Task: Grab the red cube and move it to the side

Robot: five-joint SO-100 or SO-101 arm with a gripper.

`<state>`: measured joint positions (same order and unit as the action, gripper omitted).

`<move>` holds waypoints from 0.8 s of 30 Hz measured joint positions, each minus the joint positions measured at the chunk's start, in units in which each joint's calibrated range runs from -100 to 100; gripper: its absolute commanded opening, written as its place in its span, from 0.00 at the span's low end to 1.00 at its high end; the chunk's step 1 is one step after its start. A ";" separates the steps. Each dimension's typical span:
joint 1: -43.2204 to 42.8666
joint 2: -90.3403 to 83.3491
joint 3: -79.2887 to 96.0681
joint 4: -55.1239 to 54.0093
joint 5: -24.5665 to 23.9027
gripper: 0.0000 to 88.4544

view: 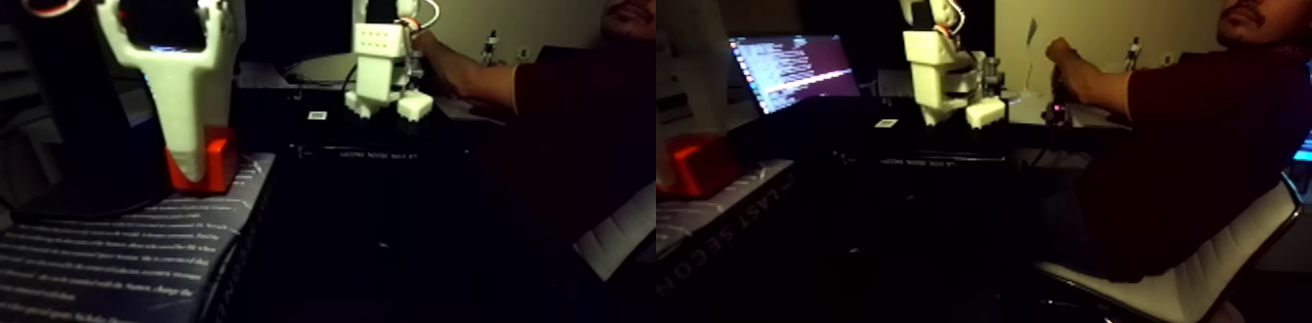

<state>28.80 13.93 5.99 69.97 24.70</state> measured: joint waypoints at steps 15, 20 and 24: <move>0.00 -0.08 0.00 0.00 2.67 0.27; -0.15 -3.28 0.00 5.55 5.03 0.27; -0.62 -7.82 0.00 10.28 7.29 0.27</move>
<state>28.19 6.10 5.99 80.25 31.99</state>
